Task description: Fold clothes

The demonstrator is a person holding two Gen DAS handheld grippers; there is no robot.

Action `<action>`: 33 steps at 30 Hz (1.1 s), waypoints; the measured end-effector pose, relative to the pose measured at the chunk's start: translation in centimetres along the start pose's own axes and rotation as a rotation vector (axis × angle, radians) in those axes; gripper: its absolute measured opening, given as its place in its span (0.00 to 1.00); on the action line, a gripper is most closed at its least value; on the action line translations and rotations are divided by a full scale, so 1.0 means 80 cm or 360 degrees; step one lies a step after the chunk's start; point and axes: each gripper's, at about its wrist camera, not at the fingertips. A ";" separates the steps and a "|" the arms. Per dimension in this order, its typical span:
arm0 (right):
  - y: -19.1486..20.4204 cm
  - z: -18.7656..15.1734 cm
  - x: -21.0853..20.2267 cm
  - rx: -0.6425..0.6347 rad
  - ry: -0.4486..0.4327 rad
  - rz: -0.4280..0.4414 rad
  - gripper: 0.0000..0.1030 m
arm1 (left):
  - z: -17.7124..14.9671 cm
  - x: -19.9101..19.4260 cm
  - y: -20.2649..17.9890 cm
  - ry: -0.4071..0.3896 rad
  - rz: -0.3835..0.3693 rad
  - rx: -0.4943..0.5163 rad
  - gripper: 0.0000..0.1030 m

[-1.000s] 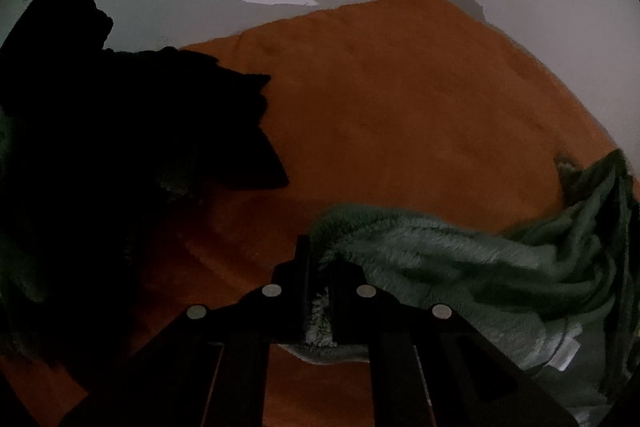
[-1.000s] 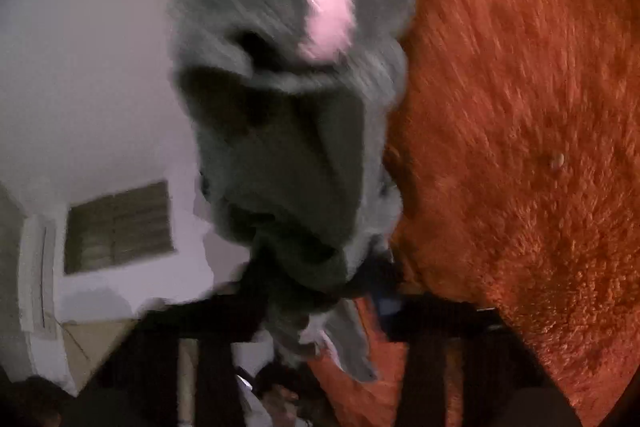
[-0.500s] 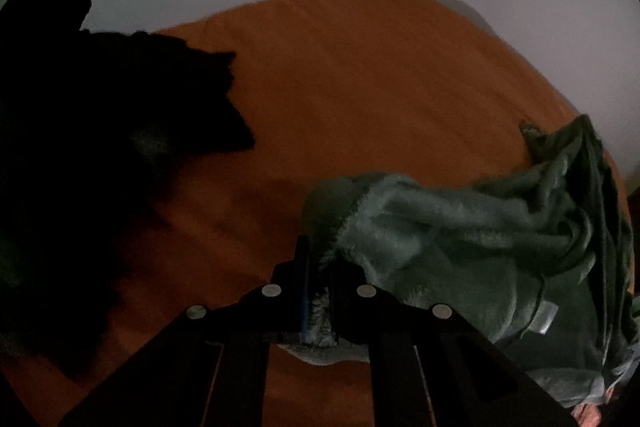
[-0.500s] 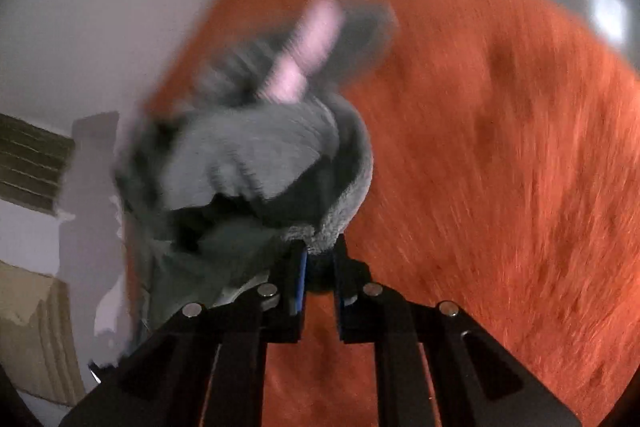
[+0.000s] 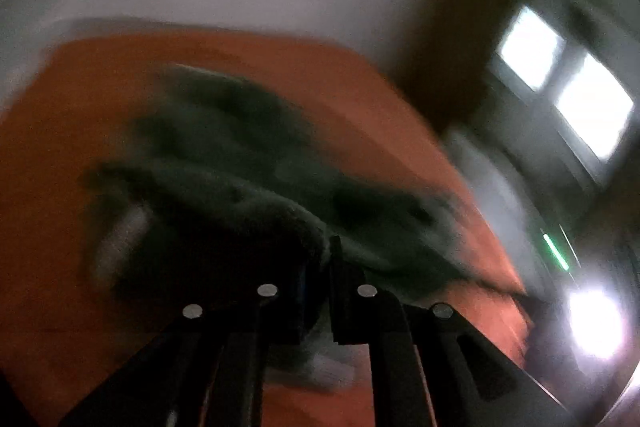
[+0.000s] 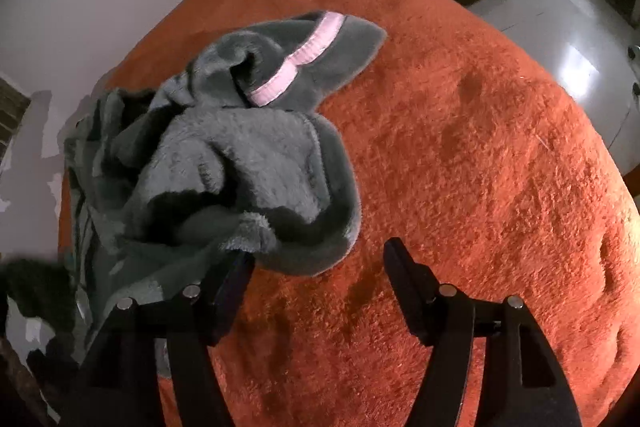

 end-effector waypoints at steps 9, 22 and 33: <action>-0.042 -0.015 -0.040 -0.0060 -0.0005 0.0005 0.64 | -0.050 0.013 -0.082 0.0195 -0.0410 0.0241 0.31; 0.030 -0.019 -0.067 -0.0211 -0.0028 0.0345 0.64 | -0.053 0.030 0.276 0.0149 0.0484 -0.0338 0.55; 0.056 -0.048 -0.037 -0.0327 0.0102 0.0425 0.64 | -0.055 0.159 0.310 0.0212 0.0282 -0.0451 0.25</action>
Point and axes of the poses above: each gripper's, at about its wrist camera, not at the fingertips, and x roughly the way its jaws point, y to its left, z to its top, and after that the axes turned 7 degrees about -y, right-handed
